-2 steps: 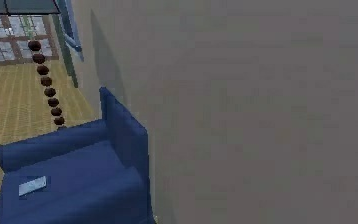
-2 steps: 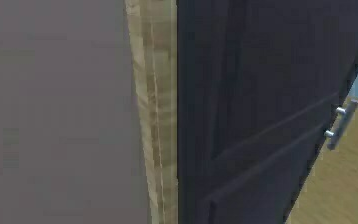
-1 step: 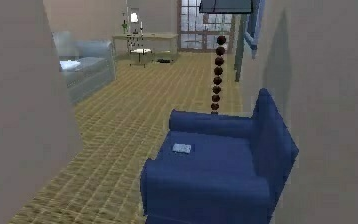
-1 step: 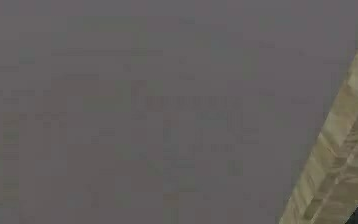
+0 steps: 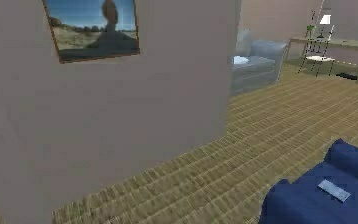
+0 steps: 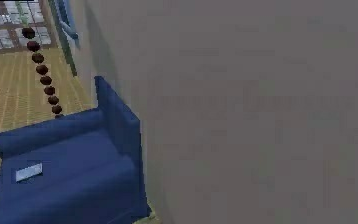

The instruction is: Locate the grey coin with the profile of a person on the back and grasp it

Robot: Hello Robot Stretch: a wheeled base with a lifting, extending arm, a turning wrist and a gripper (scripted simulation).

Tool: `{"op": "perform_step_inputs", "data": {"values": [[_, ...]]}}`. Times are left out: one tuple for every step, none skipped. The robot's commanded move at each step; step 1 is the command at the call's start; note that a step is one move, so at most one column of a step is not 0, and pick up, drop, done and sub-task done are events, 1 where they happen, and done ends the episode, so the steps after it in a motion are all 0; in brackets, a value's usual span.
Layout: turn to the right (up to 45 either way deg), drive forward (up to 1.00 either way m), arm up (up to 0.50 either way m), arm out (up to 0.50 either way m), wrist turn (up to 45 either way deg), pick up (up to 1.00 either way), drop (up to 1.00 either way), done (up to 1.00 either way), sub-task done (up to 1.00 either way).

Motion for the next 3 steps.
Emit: {"op": "perform_step_inputs", "data": {"values": [[0.0,1.0,0.0,0.0,0.0,0.0,0.0,0.0,0.0],[-6.0,0.0,0.0,0.0,0.0,0.0,0.0,0.0,0.0],[0.0,0.25,0.0,0.0,0.0,0.0,0.0,0.0,0.0]]}}
